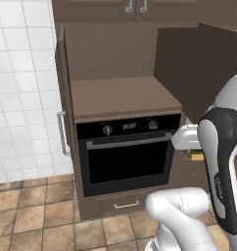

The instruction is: Open the cabinet. Pick the sponge and place it next to the sink. Then close the cabinet.

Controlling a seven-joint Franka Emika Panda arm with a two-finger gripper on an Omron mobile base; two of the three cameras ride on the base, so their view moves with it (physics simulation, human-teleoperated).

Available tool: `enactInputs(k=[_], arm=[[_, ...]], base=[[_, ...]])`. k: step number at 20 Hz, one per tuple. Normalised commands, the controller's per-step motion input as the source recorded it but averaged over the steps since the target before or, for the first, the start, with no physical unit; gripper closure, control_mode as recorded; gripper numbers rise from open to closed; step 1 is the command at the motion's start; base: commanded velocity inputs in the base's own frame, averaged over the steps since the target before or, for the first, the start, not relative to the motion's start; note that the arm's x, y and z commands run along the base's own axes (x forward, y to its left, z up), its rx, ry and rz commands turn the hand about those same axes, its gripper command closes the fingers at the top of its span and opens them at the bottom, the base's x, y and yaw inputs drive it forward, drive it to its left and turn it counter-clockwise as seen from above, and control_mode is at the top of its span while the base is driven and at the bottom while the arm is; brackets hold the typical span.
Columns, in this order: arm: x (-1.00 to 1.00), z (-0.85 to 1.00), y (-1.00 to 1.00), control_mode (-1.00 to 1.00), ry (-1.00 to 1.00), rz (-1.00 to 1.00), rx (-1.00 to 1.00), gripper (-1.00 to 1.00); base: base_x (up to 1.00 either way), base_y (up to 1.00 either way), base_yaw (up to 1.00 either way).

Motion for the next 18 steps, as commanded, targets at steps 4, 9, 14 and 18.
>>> enactInputs(k=[4, 9, 14, 18], arm=[[0.0, 0.0, 0.0, 1.0, 0.0, 0.0, 0.0, 1.0], [0.0, 0.0, 0.0, 1.0, 0.0, 0.0, 0.0, 1.0], [0.0, 0.0, 0.0, 1.0, 0.0, 0.0, 0.0, 1.0], [0.0, 0.0, 0.0, 1.0, 0.0, 0.0, 0.0, 1.0]], base=[[-0.51, 0.21, -0.27], [-0.25, 0.41, -0.71], [-0.01, 0.47, -0.82], [-0.02, 0.42, -0.83]])
